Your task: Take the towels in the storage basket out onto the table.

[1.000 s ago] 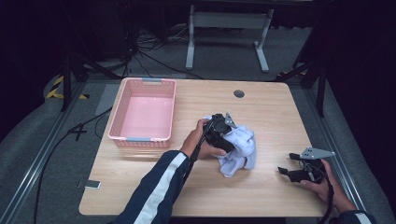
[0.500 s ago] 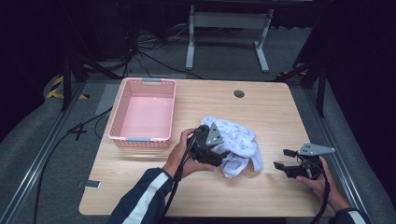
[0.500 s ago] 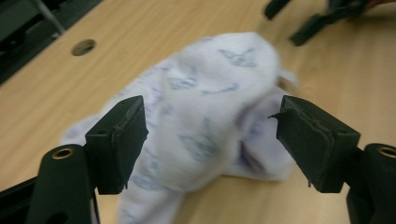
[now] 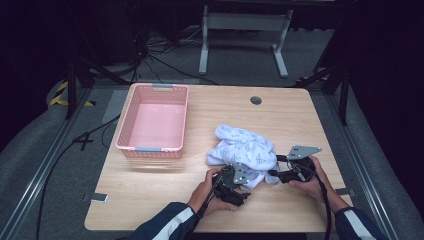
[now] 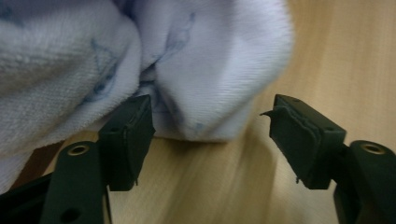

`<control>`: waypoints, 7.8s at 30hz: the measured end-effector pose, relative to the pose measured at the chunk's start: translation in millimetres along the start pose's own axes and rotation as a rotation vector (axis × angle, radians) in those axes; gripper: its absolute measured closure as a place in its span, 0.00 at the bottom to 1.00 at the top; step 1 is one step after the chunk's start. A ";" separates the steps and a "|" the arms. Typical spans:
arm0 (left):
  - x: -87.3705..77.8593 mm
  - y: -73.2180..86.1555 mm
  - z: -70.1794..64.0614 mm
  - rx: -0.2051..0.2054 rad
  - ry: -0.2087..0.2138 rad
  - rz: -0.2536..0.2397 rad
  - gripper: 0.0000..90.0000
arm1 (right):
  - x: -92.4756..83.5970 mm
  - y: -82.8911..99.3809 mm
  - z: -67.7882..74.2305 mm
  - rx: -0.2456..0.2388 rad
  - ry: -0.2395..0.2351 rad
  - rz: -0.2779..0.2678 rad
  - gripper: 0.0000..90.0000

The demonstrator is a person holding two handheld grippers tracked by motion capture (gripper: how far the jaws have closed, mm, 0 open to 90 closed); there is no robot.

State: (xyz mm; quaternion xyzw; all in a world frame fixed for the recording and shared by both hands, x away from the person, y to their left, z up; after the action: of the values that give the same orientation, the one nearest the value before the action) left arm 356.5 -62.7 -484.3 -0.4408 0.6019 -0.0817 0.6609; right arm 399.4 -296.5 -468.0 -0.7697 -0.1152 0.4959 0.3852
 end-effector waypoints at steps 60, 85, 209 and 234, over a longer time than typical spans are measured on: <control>-116.8 105.5 81.5 -0.337 -0.241 -0.042 0.45 | 5.1 -31.3 9.8 -0.071 -0.001 0.010 0.39; -83.3 56.5 63.3 -0.176 -0.199 -0.044 0.47 | -2.4 -34.0 59.3 -0.200 -0.134 -0.026 0.46; -149.1 126.3 115.8 -0.480 -0.382 -0.030 0.97 | -51.7 51.2 -1.5 0.042 0.046 0.197 0.66; -118.7 108.8 105.1 -0.311 -0.374 0.021 0.63 | -49.2 20.4 7.9 -0.015 0.111 0.098 0.58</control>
State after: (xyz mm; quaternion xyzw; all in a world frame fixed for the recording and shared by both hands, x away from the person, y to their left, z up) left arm 370.5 129.1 -484.4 -0.5384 0.4788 0.1019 0.6859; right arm 364.8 -334.0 -450.9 -0.8035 -0.0598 0.4700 0.3604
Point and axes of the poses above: each handheld gripper's, and its own axes: x roughly forward along the jaws, y roughly out of its underside, z roughly to its left, the point moved 3 cm from there along x, roughly forward along the jaws, and after that the axes turned 12 degrees about -x, right-handed, at the moved point
